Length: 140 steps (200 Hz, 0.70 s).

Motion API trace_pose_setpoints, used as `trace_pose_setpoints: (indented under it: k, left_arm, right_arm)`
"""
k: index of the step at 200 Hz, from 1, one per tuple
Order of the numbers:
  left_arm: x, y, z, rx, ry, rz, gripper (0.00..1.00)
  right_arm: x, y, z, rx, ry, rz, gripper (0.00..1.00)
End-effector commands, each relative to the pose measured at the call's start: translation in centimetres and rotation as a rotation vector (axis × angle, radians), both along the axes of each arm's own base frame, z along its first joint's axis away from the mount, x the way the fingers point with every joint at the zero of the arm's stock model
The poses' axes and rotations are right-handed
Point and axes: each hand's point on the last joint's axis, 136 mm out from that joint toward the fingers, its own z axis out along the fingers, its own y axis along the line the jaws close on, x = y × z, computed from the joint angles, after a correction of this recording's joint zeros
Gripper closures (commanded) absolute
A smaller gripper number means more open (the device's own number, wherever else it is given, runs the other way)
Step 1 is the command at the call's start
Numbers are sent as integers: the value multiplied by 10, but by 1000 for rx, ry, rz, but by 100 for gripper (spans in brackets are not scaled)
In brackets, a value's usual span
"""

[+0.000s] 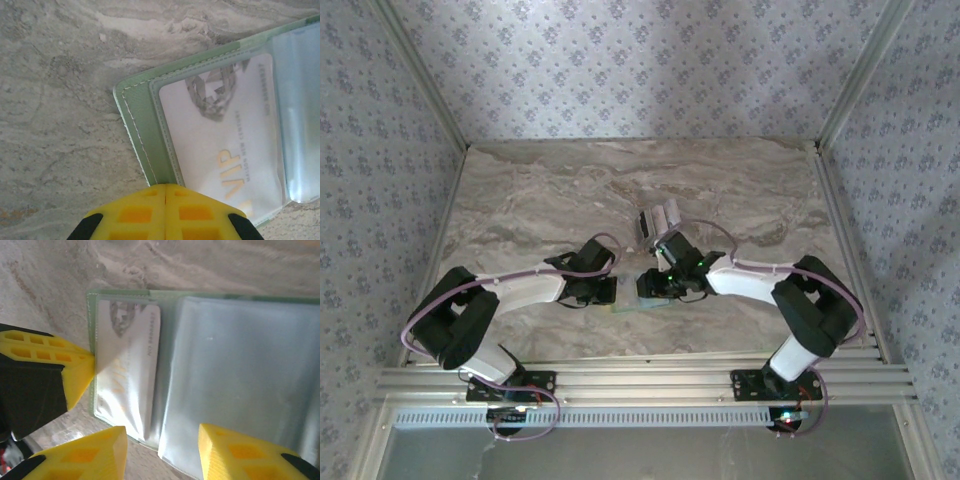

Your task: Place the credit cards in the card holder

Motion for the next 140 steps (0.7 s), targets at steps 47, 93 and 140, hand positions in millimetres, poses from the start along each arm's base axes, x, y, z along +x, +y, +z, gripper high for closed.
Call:
trace_pose_setpoints:
  k: [47,93,140]
  left_arm:
    - [-15,8,-34,62,94,-45,95]
    - [-14,8,-32,57,84,-46,94]
    - [-15,6,-32,52,89,-52,94]
  right_arm:
    - [34,-29,5,-352,-174,100,58]
    - [46,-27,-13,-449,-190,123,58]
    - [41,-27,-40,-519,-181,139,60]
